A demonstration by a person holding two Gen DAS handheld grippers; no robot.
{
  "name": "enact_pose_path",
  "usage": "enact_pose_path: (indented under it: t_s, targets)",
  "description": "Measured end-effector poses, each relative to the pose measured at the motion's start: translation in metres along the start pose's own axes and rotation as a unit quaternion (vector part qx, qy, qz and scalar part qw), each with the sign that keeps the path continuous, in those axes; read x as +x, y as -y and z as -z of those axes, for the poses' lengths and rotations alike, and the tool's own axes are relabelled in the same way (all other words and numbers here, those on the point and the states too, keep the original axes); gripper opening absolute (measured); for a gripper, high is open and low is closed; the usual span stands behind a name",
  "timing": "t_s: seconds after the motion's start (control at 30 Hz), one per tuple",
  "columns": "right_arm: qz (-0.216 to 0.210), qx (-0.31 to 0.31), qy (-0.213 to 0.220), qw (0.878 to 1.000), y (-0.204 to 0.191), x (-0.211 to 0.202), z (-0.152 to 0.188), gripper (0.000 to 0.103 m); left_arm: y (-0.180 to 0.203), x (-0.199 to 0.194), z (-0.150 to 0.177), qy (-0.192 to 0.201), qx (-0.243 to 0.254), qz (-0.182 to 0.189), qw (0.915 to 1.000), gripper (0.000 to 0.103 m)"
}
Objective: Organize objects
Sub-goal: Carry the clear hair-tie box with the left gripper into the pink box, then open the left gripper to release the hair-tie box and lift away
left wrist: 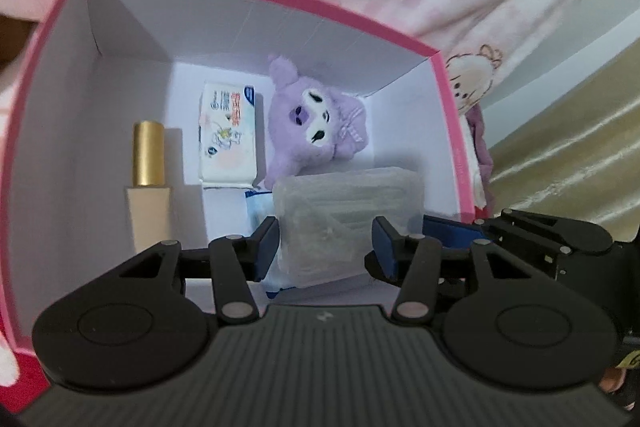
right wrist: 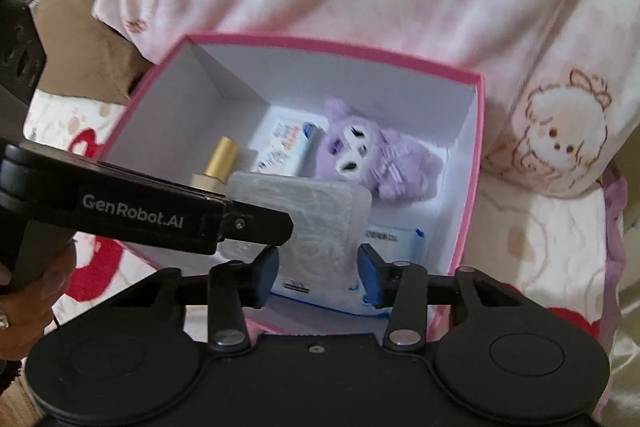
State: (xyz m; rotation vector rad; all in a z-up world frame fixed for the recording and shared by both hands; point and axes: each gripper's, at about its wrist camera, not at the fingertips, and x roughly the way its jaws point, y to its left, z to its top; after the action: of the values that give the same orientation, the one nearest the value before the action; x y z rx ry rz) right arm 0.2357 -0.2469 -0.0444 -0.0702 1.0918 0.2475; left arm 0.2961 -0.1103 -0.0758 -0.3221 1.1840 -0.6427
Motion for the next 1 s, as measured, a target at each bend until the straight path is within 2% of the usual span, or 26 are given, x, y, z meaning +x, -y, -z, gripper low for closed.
enact_pose_path:
  t_s: [0.3, 0.53, 0.67, 0.83, 1.0]
  targets:
    - [0.043, -0.001, -0.041, 0.998, 0.004, 0.019, -0.002, 0.045, 0.001, 0.031, 0.0, -0.023, -0.017, 0.003, 0.9996, 0.052]
    - [0.063, -0.026, -0.043, 0.997, -0.003, 0.024, 0.002, 0.044, 0.0, 0.046, 0.006, -0.022, -0.025, -0.011, 0.9994, 0.049]
    - [0.06, -0.039, -0.022, 0.997, -0.001, 0.019, 0.006, 0.043, 0.001, 0.05, 0.009, -0.019, -0.029, -0.004, 0.9994, 0.049]
    - [0.033, -0.031, 0.013, 0.999, 0.005, 0.004, 0.016, 0.043, 0.005, 0.048, 0.014, -0.017, -0.031, 0.002, 0.9994, 0.052]
    - [0.018, -0.015, 0.053, 0.998, 0.006, -0.02, 0.029, 0.045, 0.022, 0.027, 0.021, 0.01, 0.033, -0.051, 0.9981, 0.061]
